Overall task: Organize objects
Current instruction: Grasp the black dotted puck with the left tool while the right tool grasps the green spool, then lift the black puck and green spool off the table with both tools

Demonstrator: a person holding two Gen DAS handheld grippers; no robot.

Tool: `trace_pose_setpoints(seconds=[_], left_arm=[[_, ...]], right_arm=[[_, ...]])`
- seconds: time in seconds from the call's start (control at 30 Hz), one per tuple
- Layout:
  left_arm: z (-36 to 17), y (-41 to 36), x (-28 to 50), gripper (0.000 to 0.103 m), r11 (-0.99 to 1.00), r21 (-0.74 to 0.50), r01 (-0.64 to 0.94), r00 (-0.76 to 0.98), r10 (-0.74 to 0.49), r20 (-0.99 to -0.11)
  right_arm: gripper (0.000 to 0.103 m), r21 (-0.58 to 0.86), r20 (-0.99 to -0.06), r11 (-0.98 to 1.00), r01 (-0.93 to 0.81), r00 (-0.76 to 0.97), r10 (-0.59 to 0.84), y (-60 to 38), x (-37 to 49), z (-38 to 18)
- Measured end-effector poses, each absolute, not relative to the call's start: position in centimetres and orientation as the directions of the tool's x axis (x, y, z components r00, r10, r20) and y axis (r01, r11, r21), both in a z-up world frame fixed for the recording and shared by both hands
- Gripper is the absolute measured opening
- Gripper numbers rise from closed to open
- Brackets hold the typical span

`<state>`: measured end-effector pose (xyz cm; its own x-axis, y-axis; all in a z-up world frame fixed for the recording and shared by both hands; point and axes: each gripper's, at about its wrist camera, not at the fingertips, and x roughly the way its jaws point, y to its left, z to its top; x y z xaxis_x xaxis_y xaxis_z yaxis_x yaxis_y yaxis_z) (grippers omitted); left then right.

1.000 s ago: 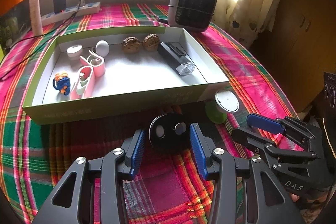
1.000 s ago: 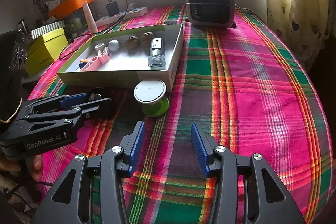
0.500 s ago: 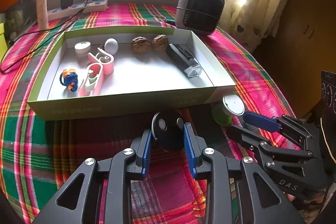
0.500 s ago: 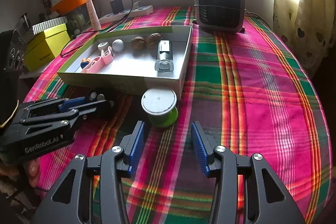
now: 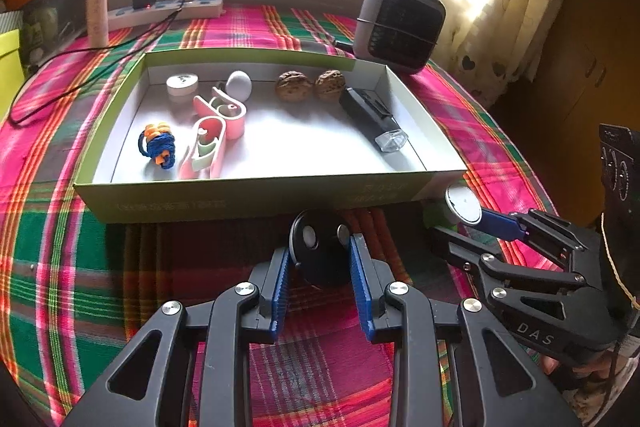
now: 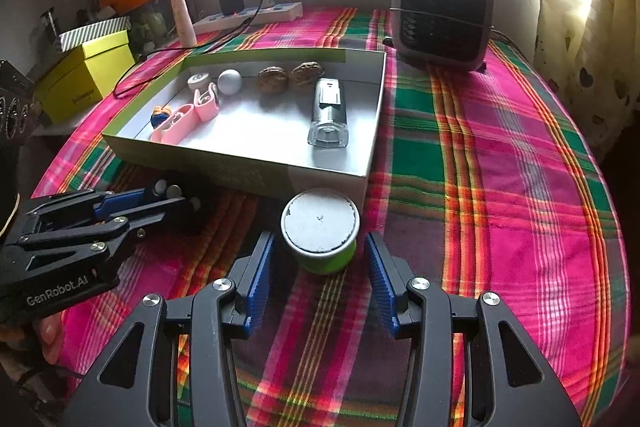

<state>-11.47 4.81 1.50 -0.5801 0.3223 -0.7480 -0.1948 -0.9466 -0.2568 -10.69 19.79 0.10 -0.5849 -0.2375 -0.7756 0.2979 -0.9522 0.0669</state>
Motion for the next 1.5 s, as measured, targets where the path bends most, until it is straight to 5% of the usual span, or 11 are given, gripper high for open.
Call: trace_pose_setpoints(seconds=[1.5], left_arm=[[1.5, 4.8, -11.8, 0.026, -0.946, -0.257, -0.197, -0.583, 0.323, -0.745]], right_arm=[[0.033, 0.079, -0.772, -0.968, 0.238, -0.600, -0.210, 20.9, -11.3, 0.2]])
